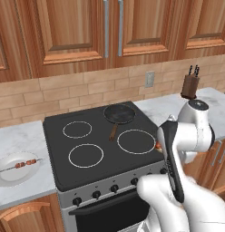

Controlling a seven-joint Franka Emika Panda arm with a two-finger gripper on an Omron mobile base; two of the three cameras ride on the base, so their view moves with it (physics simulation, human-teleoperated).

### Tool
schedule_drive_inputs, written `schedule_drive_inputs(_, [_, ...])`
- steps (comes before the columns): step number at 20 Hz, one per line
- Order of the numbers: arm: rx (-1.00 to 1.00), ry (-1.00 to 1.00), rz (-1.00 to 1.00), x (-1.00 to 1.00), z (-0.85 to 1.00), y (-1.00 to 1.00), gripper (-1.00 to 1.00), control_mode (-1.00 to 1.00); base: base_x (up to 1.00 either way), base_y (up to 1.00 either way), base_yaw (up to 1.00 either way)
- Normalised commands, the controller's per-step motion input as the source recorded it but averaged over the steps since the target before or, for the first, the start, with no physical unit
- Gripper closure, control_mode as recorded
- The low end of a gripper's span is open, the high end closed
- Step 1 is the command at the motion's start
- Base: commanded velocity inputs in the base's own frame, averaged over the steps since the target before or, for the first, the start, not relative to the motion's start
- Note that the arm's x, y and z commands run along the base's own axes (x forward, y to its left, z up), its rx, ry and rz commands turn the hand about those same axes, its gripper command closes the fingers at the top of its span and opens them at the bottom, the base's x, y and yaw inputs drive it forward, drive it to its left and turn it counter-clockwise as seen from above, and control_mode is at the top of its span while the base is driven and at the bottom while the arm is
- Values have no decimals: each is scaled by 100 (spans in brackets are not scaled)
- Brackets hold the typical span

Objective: Place the cold items (potato and lemon) from the fridge in one tupperware on the dining counter. Place the warm items (hot dog and kebab skewer) in the stove area in another tupperware.

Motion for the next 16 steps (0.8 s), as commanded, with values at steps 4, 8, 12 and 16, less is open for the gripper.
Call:
schedule_drive_inputs(4, [0,0,0,0,0,0,100,100,-45,-25,-67])
schedule_drive_inputs(8, [0,0,0,0,0,0,100,100,-21,-33,-76])
schedule_drive_inputs(12, [0,0,0,0,0,0,100,100,0,-55,-85])
schedule_drive_inputs(16, [0,0,0,0,0,0,100,100,2,-73,-80])
